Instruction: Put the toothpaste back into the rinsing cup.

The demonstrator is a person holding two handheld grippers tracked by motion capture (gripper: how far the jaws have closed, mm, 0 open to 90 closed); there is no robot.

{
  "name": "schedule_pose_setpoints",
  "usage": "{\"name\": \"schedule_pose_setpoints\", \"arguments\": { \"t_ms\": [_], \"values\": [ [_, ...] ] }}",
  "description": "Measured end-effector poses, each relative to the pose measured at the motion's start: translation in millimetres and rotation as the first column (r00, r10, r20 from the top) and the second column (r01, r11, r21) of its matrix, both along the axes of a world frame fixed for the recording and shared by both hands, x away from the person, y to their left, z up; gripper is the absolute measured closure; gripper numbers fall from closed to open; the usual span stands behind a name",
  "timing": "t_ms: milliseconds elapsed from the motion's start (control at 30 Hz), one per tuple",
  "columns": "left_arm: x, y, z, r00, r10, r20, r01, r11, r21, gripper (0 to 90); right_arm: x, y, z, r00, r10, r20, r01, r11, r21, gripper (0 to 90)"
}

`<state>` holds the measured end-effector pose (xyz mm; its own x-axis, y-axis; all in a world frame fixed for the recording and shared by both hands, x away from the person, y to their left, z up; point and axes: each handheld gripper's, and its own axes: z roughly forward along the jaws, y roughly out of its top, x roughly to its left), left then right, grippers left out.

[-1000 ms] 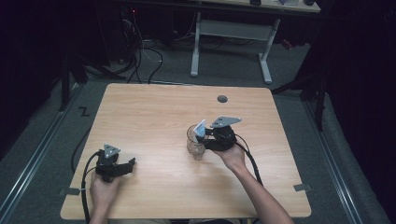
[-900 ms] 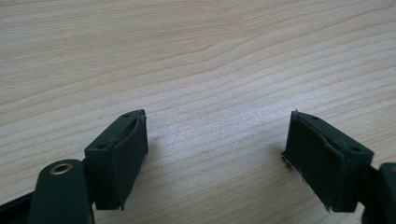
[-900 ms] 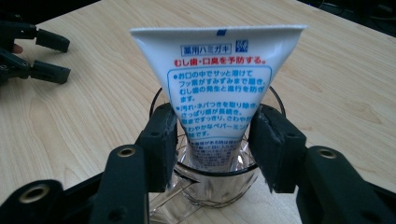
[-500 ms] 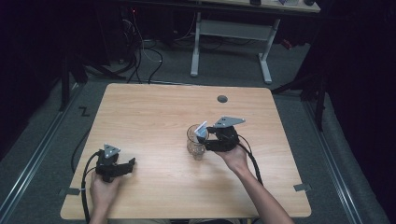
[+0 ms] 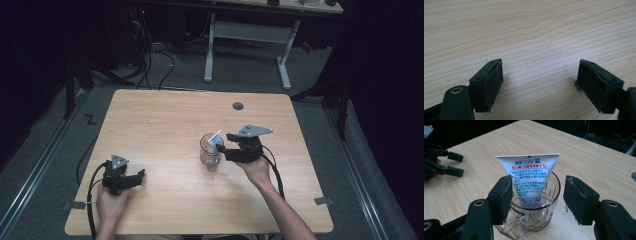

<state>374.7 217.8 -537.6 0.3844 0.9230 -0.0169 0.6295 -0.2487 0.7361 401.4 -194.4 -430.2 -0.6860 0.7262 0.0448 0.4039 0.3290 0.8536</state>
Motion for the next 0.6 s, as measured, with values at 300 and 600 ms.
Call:
{"name": "schedule_pose_setpoints", "arguments": {
  "t_ms": [300, 600],
  "values": [
    [0.0, 0.0, 0.0, 1.0, 0.0, 0.0, 0.0, 1.0, 0.0, 21.6, -5.0, -10.0, 4.5, 0.9997, -0.019, 0.014, 0.019, 0.999, 0.03, 42.3],
    [0.0, 0.0, 0.0, 1.0, 0.0, 0.0, 0.0, 1.0, 0.0, 21.6, -9.7, -21.4, 6.0, 0.9992, -0.038, 0.011, 0.037, 0.998, 0.057, 42.7]
  ]
}}
